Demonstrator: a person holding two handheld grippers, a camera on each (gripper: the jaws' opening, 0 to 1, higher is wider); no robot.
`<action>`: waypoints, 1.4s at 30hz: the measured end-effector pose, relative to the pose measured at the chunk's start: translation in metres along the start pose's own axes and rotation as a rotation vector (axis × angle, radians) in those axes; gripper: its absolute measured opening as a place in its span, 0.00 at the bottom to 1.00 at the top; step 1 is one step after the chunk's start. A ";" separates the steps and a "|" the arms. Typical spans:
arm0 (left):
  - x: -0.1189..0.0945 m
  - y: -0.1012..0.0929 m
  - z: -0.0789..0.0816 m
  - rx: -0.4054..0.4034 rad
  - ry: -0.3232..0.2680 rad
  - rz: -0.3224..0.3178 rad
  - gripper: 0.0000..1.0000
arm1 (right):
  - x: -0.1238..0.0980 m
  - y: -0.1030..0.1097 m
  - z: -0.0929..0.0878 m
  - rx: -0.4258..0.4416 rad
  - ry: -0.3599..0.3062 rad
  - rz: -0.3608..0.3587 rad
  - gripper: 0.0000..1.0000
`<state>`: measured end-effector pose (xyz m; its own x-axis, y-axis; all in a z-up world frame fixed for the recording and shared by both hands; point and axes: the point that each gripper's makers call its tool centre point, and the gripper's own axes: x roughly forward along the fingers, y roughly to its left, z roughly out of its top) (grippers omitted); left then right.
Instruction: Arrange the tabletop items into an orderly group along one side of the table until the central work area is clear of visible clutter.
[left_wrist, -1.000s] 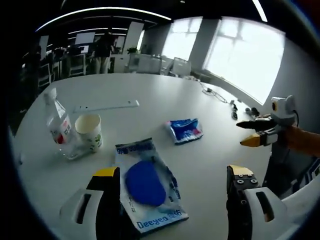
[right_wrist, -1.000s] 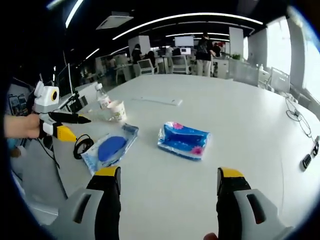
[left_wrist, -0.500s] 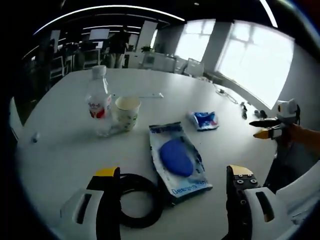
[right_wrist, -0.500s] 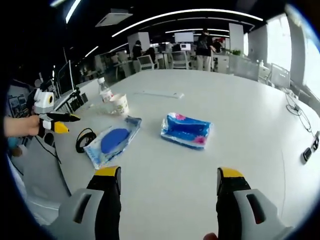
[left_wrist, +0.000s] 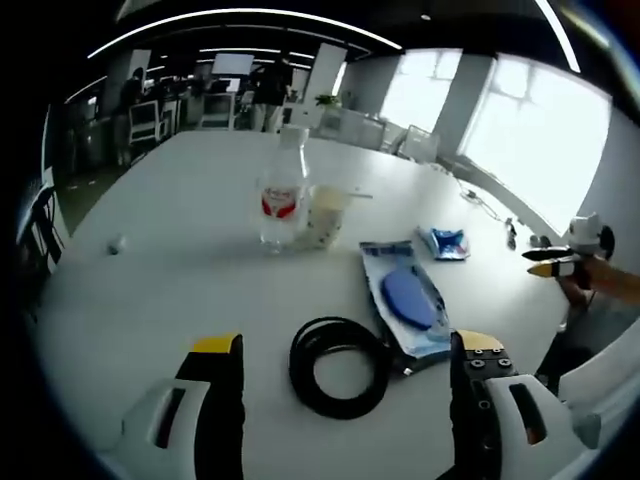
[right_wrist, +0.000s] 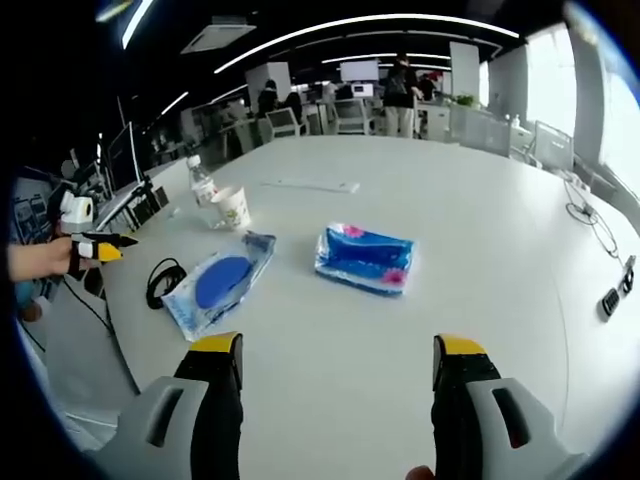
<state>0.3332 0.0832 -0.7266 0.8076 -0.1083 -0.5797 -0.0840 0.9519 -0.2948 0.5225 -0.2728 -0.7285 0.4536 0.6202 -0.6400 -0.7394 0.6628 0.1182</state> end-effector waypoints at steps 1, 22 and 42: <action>-0.002 0.003 0.001 -0.006 -0.004 0.000 0.81 | 0.002 0.002 0.002 -0.006 0.001 0.000 0.76; 0.006 0.015 -0.003 0.000 0.020 -0.031 0.80 | 0.016 0.013 0.006 -0.018 0.018 0.006 0.75; 0.012 0.000 -0.003 -0.027 0.010 -0.042 0.79 | 0.022 0.012 0.008 -0.025 0.023 0.014 0.75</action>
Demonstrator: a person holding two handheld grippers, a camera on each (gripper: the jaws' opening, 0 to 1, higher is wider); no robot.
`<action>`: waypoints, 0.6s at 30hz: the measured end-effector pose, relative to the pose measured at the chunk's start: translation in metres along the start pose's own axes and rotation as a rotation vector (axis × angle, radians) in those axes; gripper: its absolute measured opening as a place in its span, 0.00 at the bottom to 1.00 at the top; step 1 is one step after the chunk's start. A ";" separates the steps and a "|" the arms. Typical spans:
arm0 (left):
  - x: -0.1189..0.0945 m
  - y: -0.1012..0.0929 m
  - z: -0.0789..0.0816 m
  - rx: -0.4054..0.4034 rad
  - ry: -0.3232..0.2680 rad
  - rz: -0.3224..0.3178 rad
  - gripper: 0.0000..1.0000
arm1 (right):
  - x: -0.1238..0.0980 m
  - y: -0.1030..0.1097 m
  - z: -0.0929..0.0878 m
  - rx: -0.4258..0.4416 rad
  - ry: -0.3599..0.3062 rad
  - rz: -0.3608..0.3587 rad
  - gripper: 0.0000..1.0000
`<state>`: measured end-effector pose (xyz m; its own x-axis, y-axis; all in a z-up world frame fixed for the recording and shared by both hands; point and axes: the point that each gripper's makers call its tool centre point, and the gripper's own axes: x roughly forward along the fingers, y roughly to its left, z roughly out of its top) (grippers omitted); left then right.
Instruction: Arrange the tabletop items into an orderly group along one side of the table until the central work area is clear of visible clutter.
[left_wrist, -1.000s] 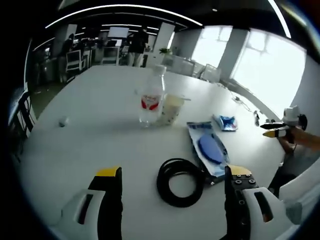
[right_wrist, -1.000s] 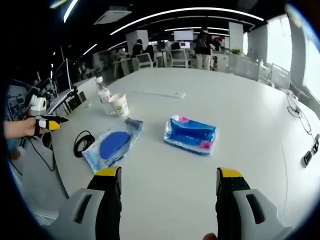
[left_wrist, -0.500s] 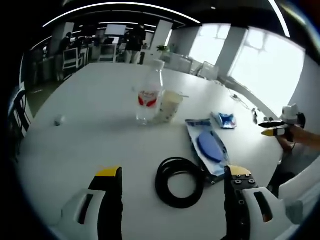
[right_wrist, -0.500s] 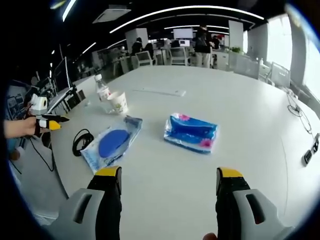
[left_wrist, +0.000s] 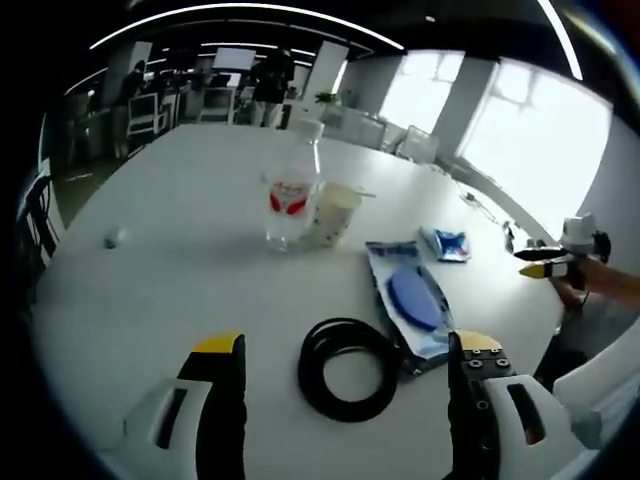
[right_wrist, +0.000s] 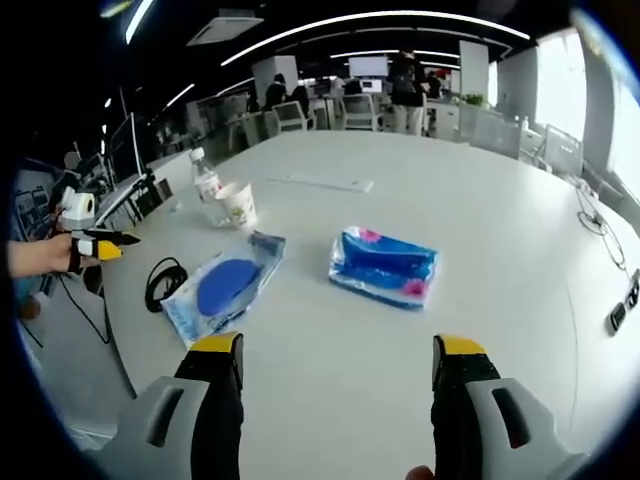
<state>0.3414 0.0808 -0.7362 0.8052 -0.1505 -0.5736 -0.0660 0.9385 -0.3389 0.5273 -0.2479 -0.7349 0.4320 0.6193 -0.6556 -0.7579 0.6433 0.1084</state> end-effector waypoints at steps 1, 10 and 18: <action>0.001 -0.002 -0.002 0.001 0.003 -0.003 0.79 | 0.002 0.000 0.000 -0.002 0.002 0.003 0.75; 0.006 -0.007 -0.019 -0.042 0.018 -0.001 0.79 | 0.018 0.010 0.011 -0.033 0.009 0.043 0.75; 0.006 -0.024 -0.035 -0.102 0.011 0.010 0.78 | 0.035 0.020 0.023 -0.082 0.014 0.094 0.75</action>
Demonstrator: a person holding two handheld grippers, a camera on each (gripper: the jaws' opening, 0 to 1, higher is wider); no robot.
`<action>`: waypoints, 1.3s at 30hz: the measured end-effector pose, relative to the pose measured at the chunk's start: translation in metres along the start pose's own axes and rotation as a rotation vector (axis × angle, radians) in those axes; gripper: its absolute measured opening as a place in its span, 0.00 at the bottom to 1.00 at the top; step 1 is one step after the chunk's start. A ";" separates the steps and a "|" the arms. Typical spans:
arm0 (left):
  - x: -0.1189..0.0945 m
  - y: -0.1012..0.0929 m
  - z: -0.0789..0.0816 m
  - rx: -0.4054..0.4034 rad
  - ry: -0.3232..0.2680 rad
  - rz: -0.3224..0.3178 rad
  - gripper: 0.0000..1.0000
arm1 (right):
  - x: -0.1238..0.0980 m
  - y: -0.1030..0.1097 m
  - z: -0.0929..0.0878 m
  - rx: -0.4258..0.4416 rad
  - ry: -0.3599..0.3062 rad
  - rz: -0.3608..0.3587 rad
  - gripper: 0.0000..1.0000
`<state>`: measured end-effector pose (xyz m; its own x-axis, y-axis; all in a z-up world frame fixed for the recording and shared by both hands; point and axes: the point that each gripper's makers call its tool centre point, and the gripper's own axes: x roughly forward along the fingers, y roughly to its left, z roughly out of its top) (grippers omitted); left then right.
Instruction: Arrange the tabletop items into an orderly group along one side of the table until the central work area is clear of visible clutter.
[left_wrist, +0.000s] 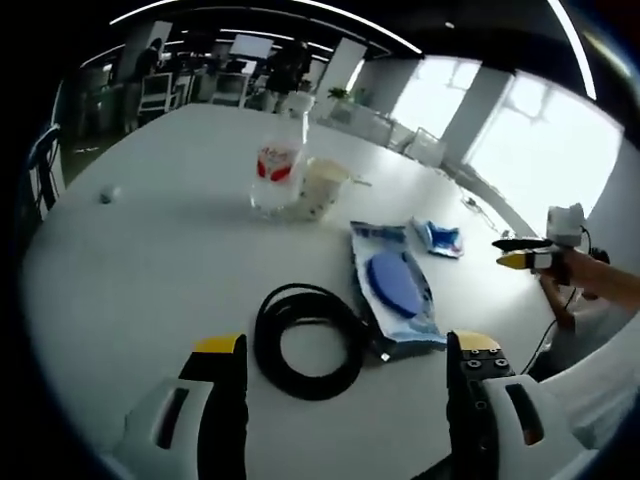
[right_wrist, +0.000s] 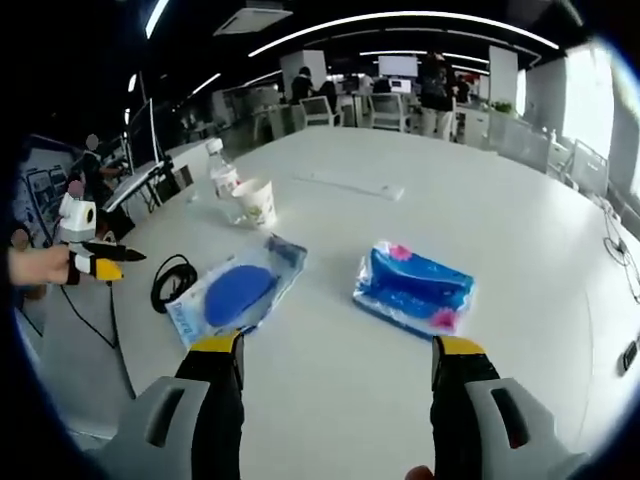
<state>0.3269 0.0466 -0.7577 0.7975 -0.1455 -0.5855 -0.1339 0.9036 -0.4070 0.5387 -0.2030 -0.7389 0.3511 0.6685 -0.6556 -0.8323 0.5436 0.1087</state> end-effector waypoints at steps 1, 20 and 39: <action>0.000 -0.003 -0.004 -0.011 0.004 0.000 0.78 | 0.003 0.001 0.002 -0.003 -0.001 0.007 0.75; 0.023 -0.053 -0.035 -0.074 0.029 -0.031 0.76 | 0.049 0.027 0.030 -0.100 0.017 0.120 0.74; 0.041 -0.087 -0.049 -0.099 0.092 -0.085 0.75 | 0.097 0.068 0.050 -0.211 0.052 0.256 0.72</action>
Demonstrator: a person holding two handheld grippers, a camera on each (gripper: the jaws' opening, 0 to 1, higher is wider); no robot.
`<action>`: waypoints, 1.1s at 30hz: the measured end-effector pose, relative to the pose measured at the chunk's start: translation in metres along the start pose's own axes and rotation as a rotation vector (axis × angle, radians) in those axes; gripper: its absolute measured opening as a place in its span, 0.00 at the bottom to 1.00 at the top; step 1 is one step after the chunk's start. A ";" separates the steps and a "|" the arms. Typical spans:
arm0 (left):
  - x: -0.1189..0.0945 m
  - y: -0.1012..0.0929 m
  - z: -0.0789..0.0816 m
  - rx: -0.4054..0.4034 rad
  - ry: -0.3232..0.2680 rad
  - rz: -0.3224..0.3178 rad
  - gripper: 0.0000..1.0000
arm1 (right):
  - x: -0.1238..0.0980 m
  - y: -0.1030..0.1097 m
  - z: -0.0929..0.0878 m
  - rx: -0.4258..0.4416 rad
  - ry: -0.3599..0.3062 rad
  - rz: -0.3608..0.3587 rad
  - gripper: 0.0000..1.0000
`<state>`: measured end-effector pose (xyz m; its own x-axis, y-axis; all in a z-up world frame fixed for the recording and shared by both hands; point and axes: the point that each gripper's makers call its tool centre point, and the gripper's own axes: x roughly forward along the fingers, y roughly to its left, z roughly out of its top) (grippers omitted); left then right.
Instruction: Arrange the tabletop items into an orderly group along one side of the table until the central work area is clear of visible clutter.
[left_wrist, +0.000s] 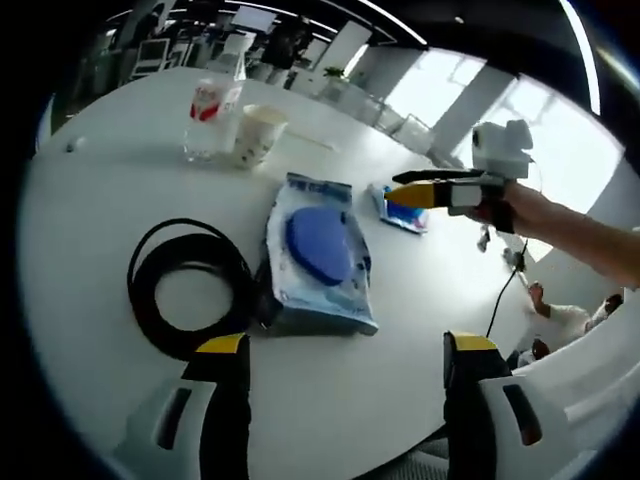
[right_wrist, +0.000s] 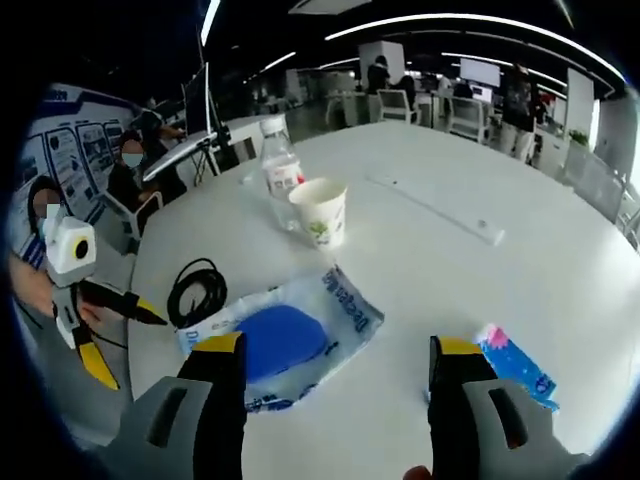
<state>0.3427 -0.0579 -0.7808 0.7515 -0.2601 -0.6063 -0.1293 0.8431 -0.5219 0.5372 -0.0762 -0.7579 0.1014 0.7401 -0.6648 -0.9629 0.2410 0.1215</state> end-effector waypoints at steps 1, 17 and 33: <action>0.001 -0.002 0.000 -0.011 -0.001 -0.006 0.75 | 0.003 -0.001 0.001 -0.006 0.004 0.004 0.72; 0.023 -0.013 -0.011 -0.098 0.038 -0.025 0.75 | 0.028 -0.005 0.021 -0.032 0.010 0.053 0.71; 0.035 -0.020 -0.006 -0.139 0.033 -0.040 0.74 | 0.055 -0.002 0.012 -0.086 0.088 0.126 0.69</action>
<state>0.3678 -0.0867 -0.7944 0.7363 -0.3095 -0.6017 -0.1896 0.7592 -0.6226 0.5475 -0.0283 -0.7859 -0.0398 0.7021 -0.7109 -0.9848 0.0929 0.1469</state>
